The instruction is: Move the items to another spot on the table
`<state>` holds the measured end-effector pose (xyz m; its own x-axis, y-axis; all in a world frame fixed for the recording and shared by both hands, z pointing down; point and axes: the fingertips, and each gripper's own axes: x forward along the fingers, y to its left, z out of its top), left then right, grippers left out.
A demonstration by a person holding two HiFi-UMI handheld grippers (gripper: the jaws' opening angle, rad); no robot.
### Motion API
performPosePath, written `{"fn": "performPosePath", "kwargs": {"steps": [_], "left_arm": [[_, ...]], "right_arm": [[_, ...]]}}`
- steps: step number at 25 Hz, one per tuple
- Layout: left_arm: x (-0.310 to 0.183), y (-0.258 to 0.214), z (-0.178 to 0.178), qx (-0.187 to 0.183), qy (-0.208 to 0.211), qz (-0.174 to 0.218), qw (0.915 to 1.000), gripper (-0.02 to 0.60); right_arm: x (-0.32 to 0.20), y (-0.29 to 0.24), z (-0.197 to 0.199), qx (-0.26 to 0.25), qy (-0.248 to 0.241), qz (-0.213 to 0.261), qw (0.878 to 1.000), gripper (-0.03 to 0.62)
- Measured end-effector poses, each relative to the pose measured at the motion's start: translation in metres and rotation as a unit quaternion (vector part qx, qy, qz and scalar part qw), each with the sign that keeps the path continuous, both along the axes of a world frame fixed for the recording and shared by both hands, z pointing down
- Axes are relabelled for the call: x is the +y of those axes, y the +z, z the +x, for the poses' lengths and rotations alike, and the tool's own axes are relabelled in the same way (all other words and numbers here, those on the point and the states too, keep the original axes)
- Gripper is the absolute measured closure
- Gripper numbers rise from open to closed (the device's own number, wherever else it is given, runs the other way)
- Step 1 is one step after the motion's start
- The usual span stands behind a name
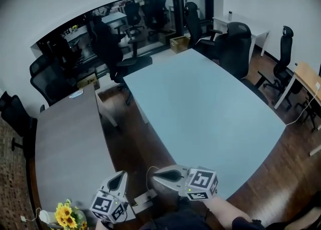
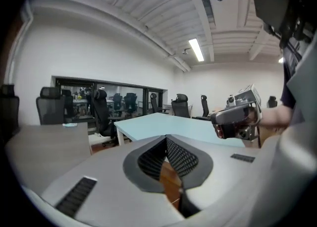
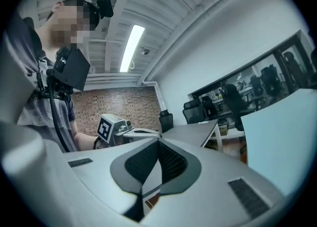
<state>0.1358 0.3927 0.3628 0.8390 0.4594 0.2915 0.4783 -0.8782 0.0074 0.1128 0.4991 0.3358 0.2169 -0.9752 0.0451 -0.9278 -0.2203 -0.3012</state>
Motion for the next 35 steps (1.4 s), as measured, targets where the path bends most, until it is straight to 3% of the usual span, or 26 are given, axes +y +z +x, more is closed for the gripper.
{"fn": "performPosePath", "kwargs": {"steps": [3,10,18,25,30,35], "left_arm": [[0.02,-0.008,0.022,0.011,-0.019,0.06,0.9979,0.58],[0.041,-0.009,0.05,-0.015,-0.045,0.075,0.9961,0.58],[0.061,-0.009,0.091,-0.009,-0.019,0.106,0.9941,0.58],[0.041,-0.005,0.137,-0.002,-0.024,0.09,0.9956,0.58],[-0.014,0.018,0.169,-0.019,-0.048,0.057,0.997,0.581],[-0.078,0.025,0.212,-0.012,-0.062,0.01,0.9979,0.581]], "right_arm": [[0.02,0.006,0.019,-0.001,-0.045,0.001,0.999,0.615],[0.037,0.003,0.049,-0.008,-0.072,0.049,0.996,0.615],[0.041,0.001,0.075,-0.029,-0.075,0.085,0.993,0.615],[0.02,0.009,0.111,-0.046,-0.081,0.087,0.992,0.615],[-0.025,0.014,0.149,-0.047,-0.092,0.063,0.993,0.615],[-0.093,0.026,0.197,-0.053,-0.097,0.019,0.994,0.615]]}}
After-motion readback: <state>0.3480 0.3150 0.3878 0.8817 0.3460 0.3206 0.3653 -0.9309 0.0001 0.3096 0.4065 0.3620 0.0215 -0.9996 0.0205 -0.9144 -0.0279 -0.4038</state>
